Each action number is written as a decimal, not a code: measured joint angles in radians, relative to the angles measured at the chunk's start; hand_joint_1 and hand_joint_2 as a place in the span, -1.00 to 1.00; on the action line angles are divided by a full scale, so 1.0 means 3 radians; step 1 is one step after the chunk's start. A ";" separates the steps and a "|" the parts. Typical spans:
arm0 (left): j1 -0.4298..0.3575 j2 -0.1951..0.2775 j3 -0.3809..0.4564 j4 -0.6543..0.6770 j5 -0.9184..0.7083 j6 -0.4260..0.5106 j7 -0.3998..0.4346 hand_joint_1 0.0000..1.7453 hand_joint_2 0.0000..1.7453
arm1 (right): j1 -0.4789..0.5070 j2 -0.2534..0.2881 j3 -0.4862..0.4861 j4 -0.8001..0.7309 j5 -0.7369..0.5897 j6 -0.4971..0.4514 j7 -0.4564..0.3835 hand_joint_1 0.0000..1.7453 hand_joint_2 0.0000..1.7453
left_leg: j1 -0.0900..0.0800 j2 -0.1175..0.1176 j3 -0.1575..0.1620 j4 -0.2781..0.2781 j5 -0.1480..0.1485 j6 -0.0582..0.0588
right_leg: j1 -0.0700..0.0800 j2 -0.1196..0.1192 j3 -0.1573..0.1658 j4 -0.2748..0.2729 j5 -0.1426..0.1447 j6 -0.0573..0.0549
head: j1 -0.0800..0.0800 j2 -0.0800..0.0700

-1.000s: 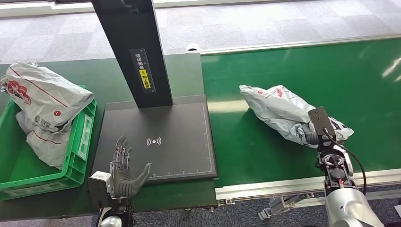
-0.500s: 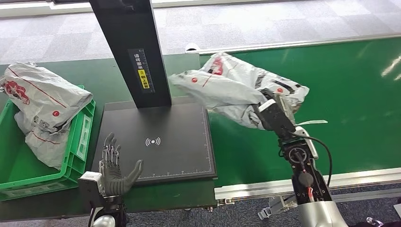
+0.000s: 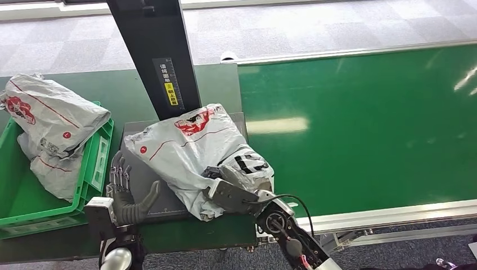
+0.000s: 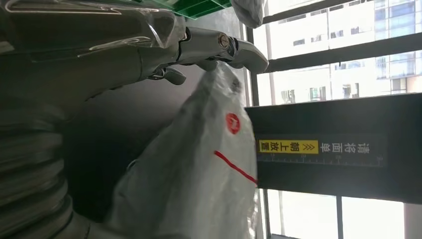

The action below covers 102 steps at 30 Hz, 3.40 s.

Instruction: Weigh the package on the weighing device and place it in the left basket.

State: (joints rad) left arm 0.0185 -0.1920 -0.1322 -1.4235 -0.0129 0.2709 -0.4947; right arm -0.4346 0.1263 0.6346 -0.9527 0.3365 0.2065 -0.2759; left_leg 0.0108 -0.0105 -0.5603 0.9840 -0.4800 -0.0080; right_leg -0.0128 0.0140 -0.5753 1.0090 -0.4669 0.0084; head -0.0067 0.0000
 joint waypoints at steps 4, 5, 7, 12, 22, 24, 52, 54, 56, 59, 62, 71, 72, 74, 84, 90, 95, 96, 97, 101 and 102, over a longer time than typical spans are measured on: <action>-0.0001 -0.0001 0.0042 -0.0002 0.0003 0.0028 0.0020 -1.00 1.00 | -0.0002 0.0090 0.0149 0.0239 0.0038 -0.0157 0.0061 -0.65 1.00 | 0.0000 0.0000 0.0000 0.0000 0.0000 0.0000 | 0.0000 0.0000 0.0000 0.0000 0.0000 0.0000 | 0.0000 0.0000; -0.0003 -0.0001 0.0050 -0.0002 0.0003 0.0031 0.0026 -1.00 1.00 | -0.0003 0.0109 0.0169 0.0291 0.0050 -0.0204 0.0079 -1.00 1.00 | 0.0000 0.0000 0.0000 0.0000 0.0000 0.0000 | 0.0000 0.0000 0.0000 0.0000 0.0000 0.0000 | 0.0000 0.0000; -0.0007 -0.0002 0.0065 -0.0002 0.0002 0.0034 0.0035 -1.00 1.00 | -0.0008 0.0144 0.0192 0.0375 0.0065 -0.0266 0.0103 -1.00 1.00 | 0.0000 0.0000 0.0001 0.0000 0.0000 0.0000 | 0.0000 0.0000 0.0001 0.0000 0.0000 0.0000 | 0.0000 0.0000; -0.0015 -0.0011 0.0085 -0.0005 -0.0039 0.0031 0.0062 -1.00 1.00 | -0.0015 0.0185 0.0181 0.0437 -0.0103 -0.0268 -0.0076 -1.00 1.00 | 0.0000 0.0000 0.0002 0.0000 0.0000 0.0000 | 0.0000 0.0000 0.0001 0.0000 0.0000 0.0000 | 0.0001 0.0000; -0.0028 -0.0009 0.0000 -0.0201 -0.0502 -0.0342 -0.0030 -1.00 1.00 | 0.0235 0.0010 -0.0316 -0.0551 -0.1227 0.0097 -0.0594 -1.00 1.00 | -0.0002 -0.0001 0.0002 0.0001 0.0000 0.0000 | -0.0002 0.0000 -0.0001 -0.0001 0.0000 0.0000 | 0.0000 0.0000; -0.0045 0.0004 -0.0108 -0.0256 -0.0732 -0.0514 -0.0032 -1.00 1.00 | 0.0332 -0.0029 -0.0494 -0.0798 -0.1618 0.0278 -0.0656 -1.00 1.00 | -0.0002 -0.0002 0.0002 0.0002 0.0000 0.0000 | -0.0003 -0.0002 -0.0001 -0.0001 0.0000 0.0000 | 0.0000 0.0000; -0.1199 0.0000 -0.1220 0.1299 -0.2796 -0.0205 0.0447 -1.00 1.00 | 0.0808 -0.0022 -0.1806 -0.1594 -0.2468 0.1009 -0.0604 -1.00 1.00 | -0.0003 -0.0003 0.0001 0.0003 0.0002 0.0002 | -0.0003 -0.0006 0.0000 -0.0001 0.0005 -0.0002 | -0.0001 0.0000; -0.1212 0.0000 -0.1230 0.1327 -0.2838 -0.0214 0.0480 -1.00 1.00 | 0.0809 -0.0022 -0.1807 -0.1594 -0.2467 0.1009 -0.0604 -1.00 1.00 | -0.0003 -0.0003 0.0001 0.0003 0.0002 0.0002 | -0.0003 -0.0006 0.0000 -0.0001 0.0005 -0.0002 | -0.0001 0.0000; -0.1272 -0.0003 -0.1265 0.1433 -0.2985 -0.0218 0.0565 -1.00 1.00 | 0.0818 -0.0021 -0.1815 -0.1595 -0.2455 0.1009 -0.0616 -1.00 1.00 | -0.0003 -0.0004 0.0002 0.0003 0.0003 0.0002 | -0.0003 -0.0007 0.0000 -0.0002 0.0005 -0.0002 | -0.0001 0.0000; -0.1505 -0.0050 -0.1382 0.1928 -0.3392 -0.0114 0.0732 -1.00 1.00 | 0.0853 -0.0014 -0.1840 -0.1609 -0.2412 0.1007 -0.0643 -1.00 1.00 | -0.0003 -0.0006 0.0002 0.0003 0.0003 0.0002 | -0.0004 -0.0009 0.0002 -0.0002 0.0005 -0.0001 | -0.0001 0.0000; -0.1764 -0.0140 -0.1578 0.2478 -0.3875 -0.0009 0.0996 0.04 1.00 | 0.0900 -0.0007 -0.1869 -0.1619 -0.2311 0.0976 -0.0677 -1.00 1.00 | -0.0003 -0.0007 0.0004 0.0003 0.0003 0.0002 | -0.0004 -0.0010 0.0006 -0.0002 0.0005 -0.0001 | -0.0001 0.0000; -0.2182 -0.0256 -0.1793 0.3150 -0.4142 -0.0211 0.1238 1.00 1.00 | 0.1035 -0.0003 -0.1999 -0.1679 -0.2096 0.0808 -0.0736 -1.00 1.00 | -0.0004 -0.0012 0.0019 0.0002 0.0003 0.0003 | -0.0005 -0.0015 0.0027 -0.0002 0.0005 -0.0001 | 0.0000 0.0000; -0.2208 -0.0252 -0.1793 0.3169 -0.4159 -0.0240 0.1243 1.00 1.00 | 0.1042 -0.0003 -0.2016 -0.1686 -0.2093 0.0805 -0.0736 -1.00 1.00 | -0.0004 -0.0010 0.0020 0.0002 0.0004 0.0003 | -0.0005 -0.0014 0.0027 -0.0002 0.0006 -0.0002 | 0.0000 0.0000; -0.2253 -0.0244 -0.1794 0.3203 -0.4180 -0.0267 0.1238 1.00 1.00 | 0.1054 -0.0003 -0.2049 -0.1707 -0.2090 0.0793 -0.0736 -1.00 1.00 | -0.0003 -0.0007 0.0023 0.0002 0.0006 0.0003 | -0.0004 -0.0012 0.0029 -0.0002 0.0009 -0.0003 | -0.0001 0.0000; -0.2248 -0.0202 -0.1680 0.3044 -0.4073 0.0227 0.0999 1.00 1.00 | 0.1178 -0.0003 -0.2141 -0.1824 -0.2082 0.0726 -0.0735 -1.00 1.00 | -0.0003 -0.0006 0.0019 0.0002 0.0009 0.0001 | -0.0002 -0.0012 0.0021 -0.0001 0.0011 -0.0004 | -0.0001 0.0000; -0.2032 -0.0010 -0.1502 0.1921 -0.3815 0.0322 0.0908 1.00 1.00 | 0.1249 -0.0004 -0.2178 -0.1866 -0.2082 0.0635 -0.0747 -1.00 1.00 | -0.0003 -0.0005 0.0005 0.0002 0.0009 0.0001 | -0.0003 -0.0010 0.0006 -0.0001 0.0011 -0.0004 | -0.0001 0.0000; -0.1820 0.0222 -0.1360 0.0655 -0.3442 0.0394 0.0848 1.00 1.00 | 0.1343 -0.0013 -0.2233 -0.1947 -0.2093 0.0542 -0.0769 -1.00 1.00 | -0.0002 -0.0004 -0.0002 0.0002 0.0009 0.0001 | -0.0002 -0.0009 0.0000 -0.0001 0.0010 -0.0004 | -0.0001 0.0000; -0.1770 0.0261 -0.1334 0.0437 -0.3395 0.0470 0.0832 1.00 1.00 | 0.1364 -0.0015 -0.2243 -0.1964 -0.2096 0.0530 -0.0776 -1.00 1.00 | -0.0002 -0.0003 -0.0003 0.0002 0.0009 0.0001 | -0.0002 -0.0008 -0.0002 -0.0001 0.0010 -0.0004 | -0.0001 0.0000; -0.1716 0.0304 -0.1302 0.0217 -0.3336 0.0567 0.0816 1.00 1.00 | 0.1390 -0.0016 -0.2253 -0.1985 -0.2099 0.0516 -0.0784 -1.00 1.00 | -0.0002 -0.0003 -0.0004 0.0002 0.0008 0.0001 | -0.0002 -0.0007 -0.0003 -0.0001 0.0010 -0.0004 | -0.0001 0.0000; -0.1516 0.0489 -0.1035 -0.0517 -0.2919 0.0831 0.0792 1.00 1.00 | 0.1513 -0.0018 -0.2288 -0.2082 -0.2107 0.0465 -0.0818 -1.00 1.00 | -0.0002 -0.0001 -0.0007 0.0001 0.0008 0.0001 | -0.0002 -0.0006 -0.0007 -0.0001 0.0009 -0.0005 | -0.0001 0.0000; -0.1482 0.0523 -0.0944 -0.0622 -0.2836 0.0841 0.0767 1.00 1.00 | 0.1536 -0.0018 -0.2292 -0.2103 -0.2108 0.0459 -0.0824 -1.00 1.00 | -0.0002 -0.0002 -0.0007 0.0001 0.0008 0.0000 | -0.0002 -0.0006 -0.0008 -0.0001 0.0009 -0.0005 | -0.0001 0.0000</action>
State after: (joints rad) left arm -0.4260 -0.0351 -0.4154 -1.6099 -0.8636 0.5233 -0.2647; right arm 0.0261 0.1209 -0.0530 -1.5836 -0.2959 0.3441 -0.5230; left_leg 0.0102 -0.0110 -0.5625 0.9843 -0.4777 -0.0078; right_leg -0.0133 0.0122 -0.5775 1.0088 -0.4643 0.0070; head -0.0070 0.0000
